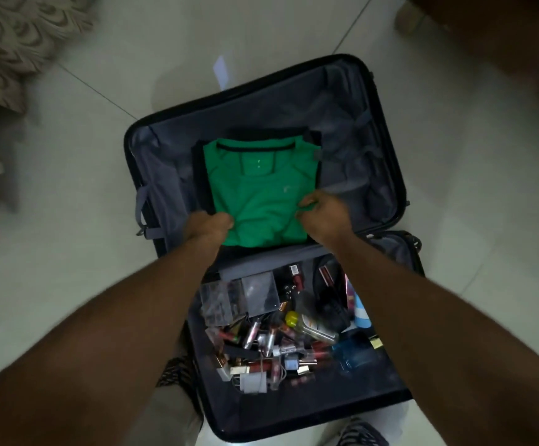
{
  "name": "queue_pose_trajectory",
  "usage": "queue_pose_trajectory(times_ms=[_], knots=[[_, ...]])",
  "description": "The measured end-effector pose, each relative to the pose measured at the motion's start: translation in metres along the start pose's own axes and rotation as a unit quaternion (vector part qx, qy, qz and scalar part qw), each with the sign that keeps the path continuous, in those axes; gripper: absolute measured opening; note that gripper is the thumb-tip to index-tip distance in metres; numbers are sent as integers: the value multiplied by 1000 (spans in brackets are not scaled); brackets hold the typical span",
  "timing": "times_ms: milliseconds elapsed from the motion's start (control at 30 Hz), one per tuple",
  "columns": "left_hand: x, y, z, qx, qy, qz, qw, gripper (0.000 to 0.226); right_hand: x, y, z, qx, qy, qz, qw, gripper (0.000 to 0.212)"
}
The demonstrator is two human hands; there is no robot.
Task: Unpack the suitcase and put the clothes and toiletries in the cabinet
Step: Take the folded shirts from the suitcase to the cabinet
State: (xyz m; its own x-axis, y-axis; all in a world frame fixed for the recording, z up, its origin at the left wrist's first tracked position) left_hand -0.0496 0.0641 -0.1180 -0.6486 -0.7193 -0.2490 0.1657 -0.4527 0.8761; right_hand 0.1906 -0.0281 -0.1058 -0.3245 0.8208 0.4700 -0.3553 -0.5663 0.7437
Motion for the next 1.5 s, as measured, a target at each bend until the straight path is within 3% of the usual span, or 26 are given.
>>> queue_pose_trajectory(times_ms=[67, 100, 167, 233, 333, 367, 467, 667, 833, 1033, 1300, 1500], knots=[[0, -2, 22, -6, -62, -14, 998, 38, 6, -11, 5, -42, -30, -8, 999, 36], [-4, -6, 28, -14, -91, -36, 995, 35, 9, -16, 9, -56, -58, -19, 997, 50], [-14, -19, 33, -38, -104, -92, 990, 55, 13, -31, 7, -51, -138, -50, 988, 73], [-26, -25, 28, -37, -45, -127, 990, 89, 15, -52, -3, -12, -193, -54, 980, 81], [-30, -35, 21, -29, 85, -89, 992, 126, 35, -60, -18, 55, -257, -62, 963, 67], [-30, -38, 20, -14, 125, -73, 989, 123, 39, -59, -22, 75, -276, -69, 956, 57], [-30, -28, 13, 62, 194, -46, 978, 76, 42, -46, -22, 118, -310, -85, 940, 43], [-26, 44, 44, 41, 133, -170, 976, 43, 58, 28, 17, 75, -236, 17, 969, 39], [-33, 171, 78, 44, 117, -238, 963, 38, 92, 139, 77, 69, -147, 100, 982, 47], [-60, 387, 110, 76, 52, -311, 946, 16, 125, 320, 193, 36, -128, 125, 983, 40], [-87, 663, 132, 116, -47, -410, 903, 33, 127, 591, 331, -67, -210, 126, 967, 34], [-56, 809, 124, 170, -121, -503, 839, 35, 81, 781, 358, -179, -279, 105, 938, 30]])
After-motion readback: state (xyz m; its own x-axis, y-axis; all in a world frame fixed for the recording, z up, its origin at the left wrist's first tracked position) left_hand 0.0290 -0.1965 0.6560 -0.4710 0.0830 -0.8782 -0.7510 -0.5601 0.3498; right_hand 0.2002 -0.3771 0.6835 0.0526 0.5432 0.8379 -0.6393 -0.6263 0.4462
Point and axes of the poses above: each hand's wrist, its own y-axis away from the middle knuckle, its own z-axis out of the back of the hand, x = y × z, the point moved 4 cm from there along -y, towards the middle knuckle, and after that the axes turned 7 degrees about x, right-handed, at the moved point
